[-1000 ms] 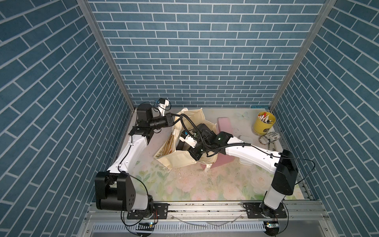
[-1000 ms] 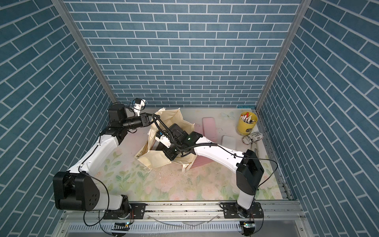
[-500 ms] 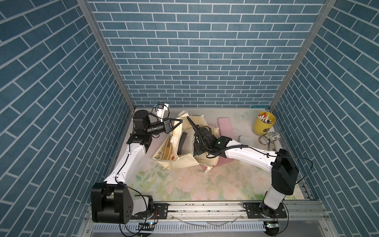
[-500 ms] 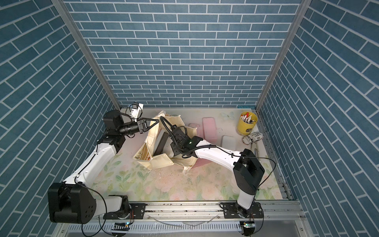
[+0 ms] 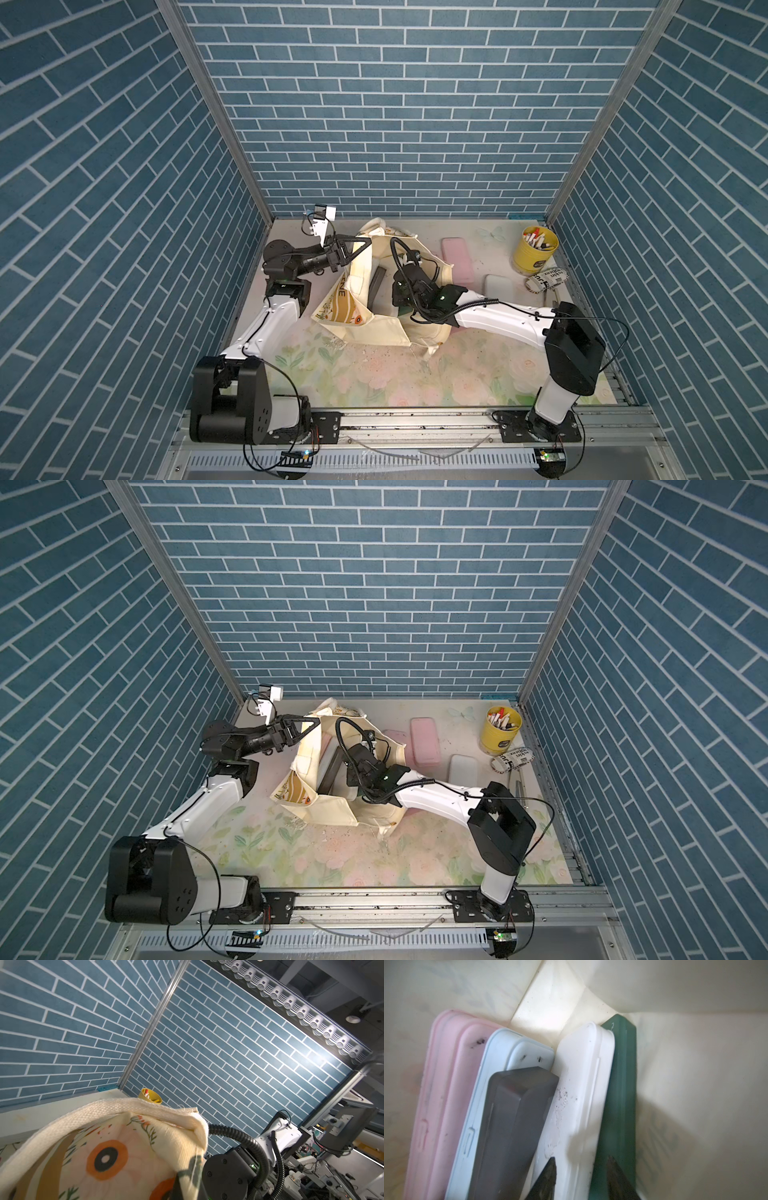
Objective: Take out the pencil case from the canvas bag
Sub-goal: Pick up the pencil case from the canvas bag.
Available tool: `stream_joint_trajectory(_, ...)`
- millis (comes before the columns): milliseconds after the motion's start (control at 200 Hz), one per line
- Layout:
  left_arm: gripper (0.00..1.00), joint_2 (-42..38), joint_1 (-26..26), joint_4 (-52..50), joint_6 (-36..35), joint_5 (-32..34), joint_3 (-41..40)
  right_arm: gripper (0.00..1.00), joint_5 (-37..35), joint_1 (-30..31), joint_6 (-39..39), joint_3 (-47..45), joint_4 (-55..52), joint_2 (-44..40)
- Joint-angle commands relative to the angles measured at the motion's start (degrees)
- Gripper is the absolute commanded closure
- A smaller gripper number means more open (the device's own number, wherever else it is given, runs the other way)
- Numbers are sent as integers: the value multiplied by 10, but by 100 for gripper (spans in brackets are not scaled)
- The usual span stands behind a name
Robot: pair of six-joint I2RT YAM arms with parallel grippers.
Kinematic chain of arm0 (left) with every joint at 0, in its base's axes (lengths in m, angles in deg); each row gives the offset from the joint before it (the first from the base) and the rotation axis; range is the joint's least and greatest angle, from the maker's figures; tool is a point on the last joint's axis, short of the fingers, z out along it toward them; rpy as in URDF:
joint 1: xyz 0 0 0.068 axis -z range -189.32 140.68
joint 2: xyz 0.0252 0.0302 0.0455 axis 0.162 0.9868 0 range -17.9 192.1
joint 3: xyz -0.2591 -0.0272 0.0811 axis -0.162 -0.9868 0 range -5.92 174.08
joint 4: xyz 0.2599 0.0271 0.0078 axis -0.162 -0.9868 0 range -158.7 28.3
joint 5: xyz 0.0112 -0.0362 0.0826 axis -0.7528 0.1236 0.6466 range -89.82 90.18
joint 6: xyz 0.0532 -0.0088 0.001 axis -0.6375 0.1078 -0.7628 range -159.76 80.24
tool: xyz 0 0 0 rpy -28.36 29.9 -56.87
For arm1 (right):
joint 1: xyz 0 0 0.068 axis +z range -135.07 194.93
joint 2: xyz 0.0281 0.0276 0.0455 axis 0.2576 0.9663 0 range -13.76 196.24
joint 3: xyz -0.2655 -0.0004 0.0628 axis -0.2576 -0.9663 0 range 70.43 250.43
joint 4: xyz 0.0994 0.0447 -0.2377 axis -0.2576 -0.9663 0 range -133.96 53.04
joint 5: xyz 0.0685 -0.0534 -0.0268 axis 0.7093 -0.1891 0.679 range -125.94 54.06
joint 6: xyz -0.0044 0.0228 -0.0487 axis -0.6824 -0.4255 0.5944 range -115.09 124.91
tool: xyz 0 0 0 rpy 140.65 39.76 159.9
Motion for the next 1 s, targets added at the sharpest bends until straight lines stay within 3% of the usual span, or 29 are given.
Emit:
stream_joint_trajectory(0,100,-5,0,190,68,-11,27,60,10,-3,-65,-17,64,-5)
stream_joint_trajectory(220,100,4,-1,154,42,-14,12,61,96,3,-29,-28,152,-4)
stream_joint_trajectory(365,100,6,0,40,-27,-16,10,61,76,6,-27,-28,146,-5)
stream_joint_trajectory(610,100,0,-1,10,-55,-11,8,60,8,6,-66,-20,94,3)
stream_joint_trajectory(831,100,3,-1,4,-52,-7,14,60,41,5,-77,-1,114,26)
stream_joint_trajectory(996,100,-10,0,-48,-86,-3,13,52,63,5,-77,25,118,46)
